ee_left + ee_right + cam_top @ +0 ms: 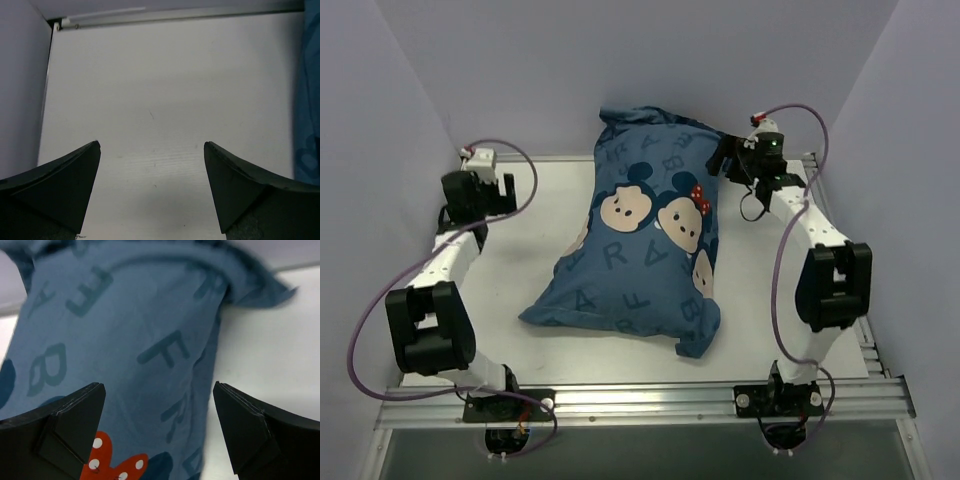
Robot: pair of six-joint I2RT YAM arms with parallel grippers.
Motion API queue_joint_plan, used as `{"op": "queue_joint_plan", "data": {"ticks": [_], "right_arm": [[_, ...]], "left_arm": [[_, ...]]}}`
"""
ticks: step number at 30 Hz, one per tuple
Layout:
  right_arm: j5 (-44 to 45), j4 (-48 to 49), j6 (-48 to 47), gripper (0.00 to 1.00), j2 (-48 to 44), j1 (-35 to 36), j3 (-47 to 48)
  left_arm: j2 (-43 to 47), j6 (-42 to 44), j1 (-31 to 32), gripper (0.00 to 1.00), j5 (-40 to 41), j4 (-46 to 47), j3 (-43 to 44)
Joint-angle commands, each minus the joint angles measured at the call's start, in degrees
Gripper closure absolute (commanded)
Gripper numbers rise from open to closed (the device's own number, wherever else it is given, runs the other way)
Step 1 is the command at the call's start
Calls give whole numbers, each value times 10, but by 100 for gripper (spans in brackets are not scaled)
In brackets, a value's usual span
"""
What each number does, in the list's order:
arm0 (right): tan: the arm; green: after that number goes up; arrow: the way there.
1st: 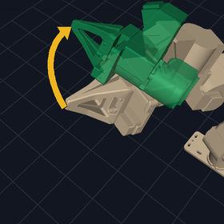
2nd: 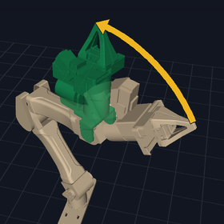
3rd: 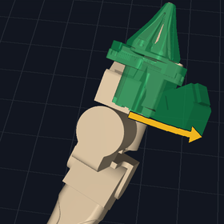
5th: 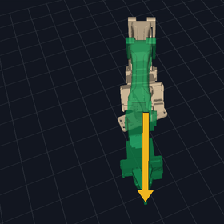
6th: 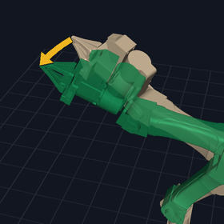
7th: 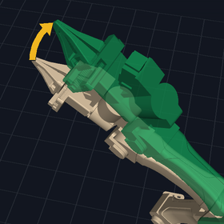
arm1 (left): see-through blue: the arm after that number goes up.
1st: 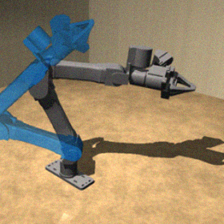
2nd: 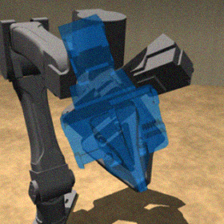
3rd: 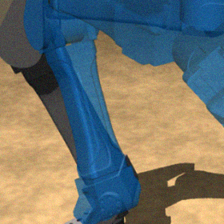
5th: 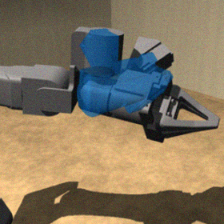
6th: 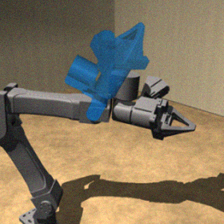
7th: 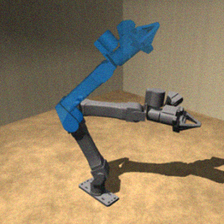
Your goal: Remove the pillowcase from the pillow
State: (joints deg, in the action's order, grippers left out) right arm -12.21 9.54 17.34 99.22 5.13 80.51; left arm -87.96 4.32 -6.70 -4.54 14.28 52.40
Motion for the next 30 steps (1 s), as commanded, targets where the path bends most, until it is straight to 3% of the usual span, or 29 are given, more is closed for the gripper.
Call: {"op": "queue_joint_plan", "data": {"ticks": [1,6,9,10,12,13,14,19,23,30], "right_arm": [[-66,-69,43,4,61,27,51],[-153,-43,110,4,149,52,87],[-186,0,140,16,165,50,88],[-200,10,159,35,165,46,84],[-207,49,182,61,155,31,75],[-210,64,203,90,149,26,69],[-211,80,211,100,140,20,63],[-208,74,214,100,93,-41,76],[-112,-25,151,100,21,-91,145],[62,-221,-59,100,26,-68,462]], "left_arm": [[1,71,-8,6,-148,-348,154],[41,92,36,6,-180,-476,234],[49,90,47,6,-184,-530,264],[53,85,46,6,-187,-538,268],[67,83,46,6,-189,-552,274],[72,83,46,6,-187,-555,275],[81,83,44,6,-181,-559,277],[99,83,34,6,-163,-580,298],[110,80,11,6,-160,-589,311],[116,48,-33,6,-177,-582,322]]}}
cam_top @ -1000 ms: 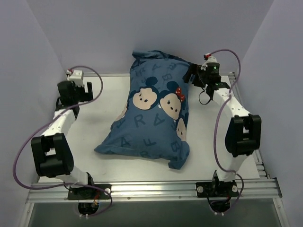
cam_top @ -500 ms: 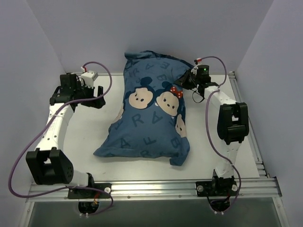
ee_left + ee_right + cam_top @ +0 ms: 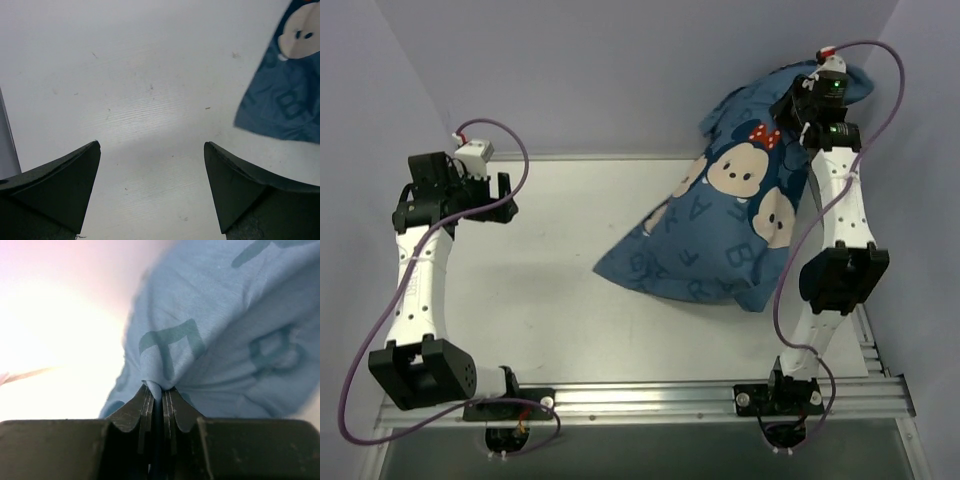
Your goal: Remove the pillowcase from the pillow
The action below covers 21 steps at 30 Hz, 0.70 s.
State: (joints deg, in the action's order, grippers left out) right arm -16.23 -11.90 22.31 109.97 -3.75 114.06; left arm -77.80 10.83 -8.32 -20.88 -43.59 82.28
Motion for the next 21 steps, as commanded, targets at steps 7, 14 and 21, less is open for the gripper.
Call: {"op": "queue_joint_plan", "data": {"ticks": [7,14,21], "right_arm": [[235,-3,-425,100,-107,313,90],[278,-38,-512,100,-75,551,-152],[234,26,-452,100,-140,595,-379]], "left_arm": [[19,-34,-54,6,-39,0,28],[33,-46,-116,6,-105,-2,31],[34,-39,-137,6,-78,-3,39]]}}
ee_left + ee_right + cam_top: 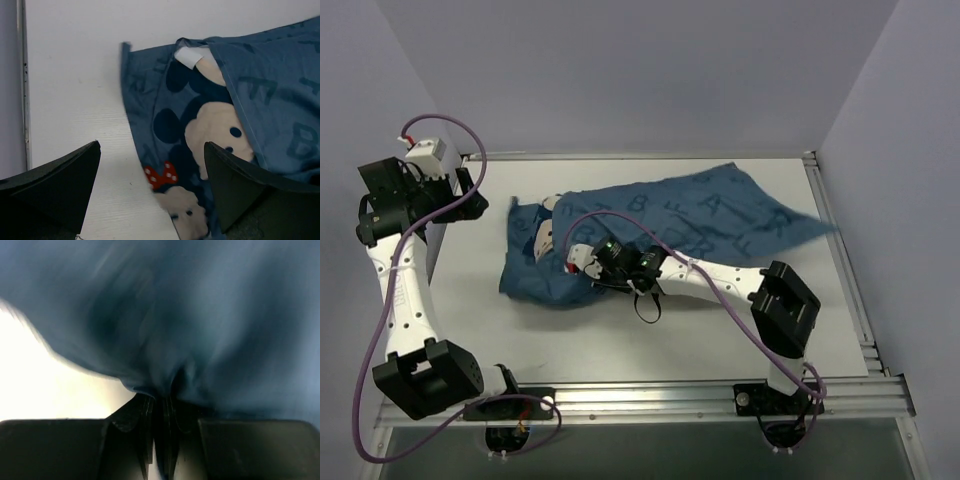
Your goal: Remove the pillowcase from the pillow
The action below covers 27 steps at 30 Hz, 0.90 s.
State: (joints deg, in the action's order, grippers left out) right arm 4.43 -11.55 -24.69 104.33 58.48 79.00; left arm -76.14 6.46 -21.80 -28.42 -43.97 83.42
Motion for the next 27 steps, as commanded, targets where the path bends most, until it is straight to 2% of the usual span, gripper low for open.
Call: {"op": "queue_joint_plan", "data": {"ticks": [1,3,4,7,12,15,16,19,20,21,24,27], "right_arm": [[34,21,19,98,-87,-28,-38],[55,18,30,92,-96,-28,-59],[59,14,32,73,-100,-29,-64],[52,13,46,43,-125,-33,-78],[9,0,74,32,-196,-42,-76],[-48,-4,104,30,-251,-82,-81],[-95,0,131,25,-265,-99,-89],[-97,38,222,10,-314,-171,-112],[-99,44,245,9,-318,-197,-122],[-106,50,278,9,-316,-257,-126],[-108,43,361,10,-283,-358,-134],[-126,48,401,12,-248,-413,-137]], "left_arm": [[16,7,-3,6,-1,-2,25],[16,16,0,6,-9,-2,15],[15,21,3,6,-20,-2,1],[13,55,40,6,-4,-20,-26],[13,156,161,6,75,-44,-83],[5,165,180,6,81,-32,-105],[-1,163,185,6,79,-31,-105],[-32,159,197,6,77,-17,-89],[-42,158,200,6,78,-11,-83],[-66,156,203,6,82,0,-68],[-126,146,212,6,80,16,-40],[-189,143,236,6,72,13,0]]}}
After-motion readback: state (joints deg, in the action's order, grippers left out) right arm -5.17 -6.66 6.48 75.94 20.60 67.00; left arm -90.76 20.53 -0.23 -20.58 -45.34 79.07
